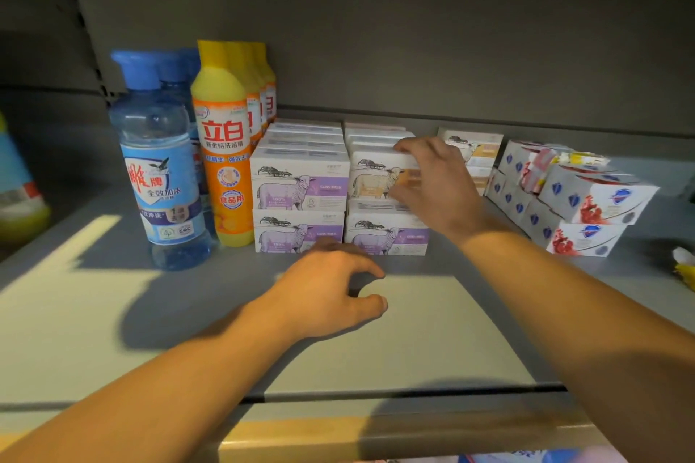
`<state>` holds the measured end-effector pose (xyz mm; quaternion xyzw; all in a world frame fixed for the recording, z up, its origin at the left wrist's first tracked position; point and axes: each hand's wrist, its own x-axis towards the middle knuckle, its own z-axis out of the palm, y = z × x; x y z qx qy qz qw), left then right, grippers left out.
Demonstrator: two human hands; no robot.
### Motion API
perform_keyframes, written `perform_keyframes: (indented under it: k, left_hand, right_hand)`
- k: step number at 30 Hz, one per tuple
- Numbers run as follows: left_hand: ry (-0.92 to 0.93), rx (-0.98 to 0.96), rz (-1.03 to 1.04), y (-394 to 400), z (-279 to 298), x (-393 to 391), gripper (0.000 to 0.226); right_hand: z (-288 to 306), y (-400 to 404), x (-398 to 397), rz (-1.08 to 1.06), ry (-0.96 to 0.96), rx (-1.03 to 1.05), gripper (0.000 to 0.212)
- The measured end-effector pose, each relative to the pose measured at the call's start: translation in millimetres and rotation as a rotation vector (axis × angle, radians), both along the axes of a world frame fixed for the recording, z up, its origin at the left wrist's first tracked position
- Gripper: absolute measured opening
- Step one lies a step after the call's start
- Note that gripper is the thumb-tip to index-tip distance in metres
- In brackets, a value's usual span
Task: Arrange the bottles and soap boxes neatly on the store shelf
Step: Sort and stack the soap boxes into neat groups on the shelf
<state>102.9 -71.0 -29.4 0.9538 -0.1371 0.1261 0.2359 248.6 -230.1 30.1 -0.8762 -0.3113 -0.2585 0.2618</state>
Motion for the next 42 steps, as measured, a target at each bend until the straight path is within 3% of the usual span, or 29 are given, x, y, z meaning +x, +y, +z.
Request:
perform_keyframes:
  k: [13,26,32,37,42]
  left_hand:
    - [0.017,-0.009,0.025,-2,3,-3,0.042]
    - [0.016,-0.014,0.015,-2,5,-5,0.043]
    - [0.049,-0.083,0.048,-2,10,-6,0.034]
    - [-0.001,-0.317,0.197,2,13,-3,0.008]
    - [0.004,-0.406,0.252,3,14,2,0.013]
  right_hand:
    - [2,9,9,-0.052,-0.062,0.015,0.052]
    - [8,14,14,-0.056,-0.005,-0.073,0.057]
    - [-5,-26,23,-0.144,0.043,0.248,0.049]
    - [-15,-67,53,-0.312,0.124,0.125,0.06]
    - [-1,-65,94,-0.335,0.064,-0.074,0.07]
